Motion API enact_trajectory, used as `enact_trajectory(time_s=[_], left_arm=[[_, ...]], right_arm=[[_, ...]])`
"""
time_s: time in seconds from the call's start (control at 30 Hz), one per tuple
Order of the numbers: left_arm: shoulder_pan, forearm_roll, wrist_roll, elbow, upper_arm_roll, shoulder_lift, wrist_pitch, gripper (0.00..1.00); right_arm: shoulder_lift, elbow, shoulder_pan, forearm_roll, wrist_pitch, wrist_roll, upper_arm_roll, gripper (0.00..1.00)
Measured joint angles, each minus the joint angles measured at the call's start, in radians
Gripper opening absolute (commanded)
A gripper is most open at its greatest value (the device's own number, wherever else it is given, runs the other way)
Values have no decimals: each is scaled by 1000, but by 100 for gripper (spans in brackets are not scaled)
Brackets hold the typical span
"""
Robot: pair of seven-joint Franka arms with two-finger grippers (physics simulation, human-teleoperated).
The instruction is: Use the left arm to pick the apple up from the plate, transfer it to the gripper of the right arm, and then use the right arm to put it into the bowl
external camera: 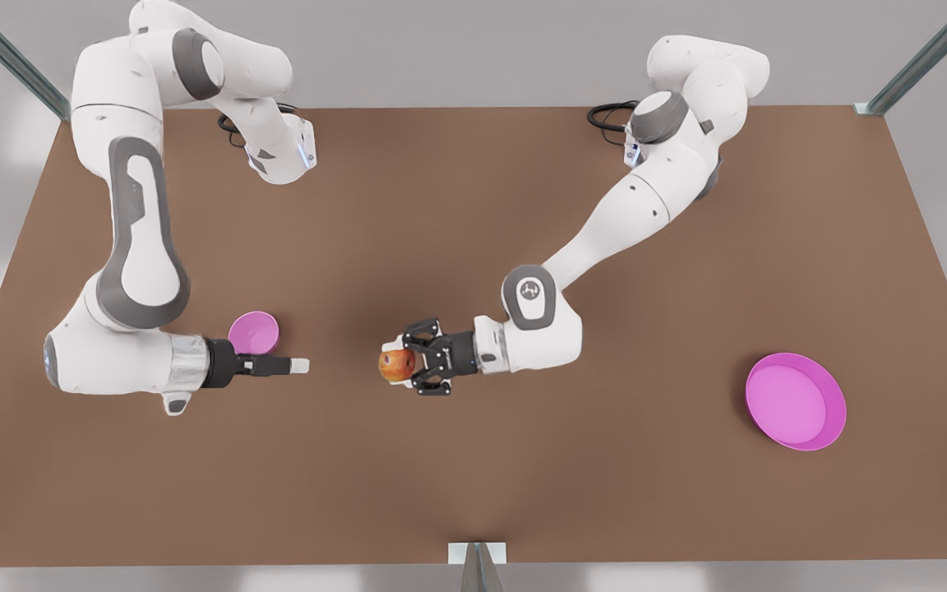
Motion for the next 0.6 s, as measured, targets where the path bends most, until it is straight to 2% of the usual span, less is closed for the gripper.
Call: enact_trajectory(time_s=[0.1,0.23,0.37,0.6], left_arm=[[1,-34,136,0,0,18,7,67],[-1,-58,286,0,0,25,13,68],[-2,-74,408,0,0,34,17,68],[-3,-82,567,0,0,40,18,69]], right_arm=[[22,-142,-26,258,22,-37,0,100],[128,-165,-27,499,31,-134,77,100],[205,-84,-6,581,40,-264,101,100],[236,-65,27,571,60,-512,102,100]])
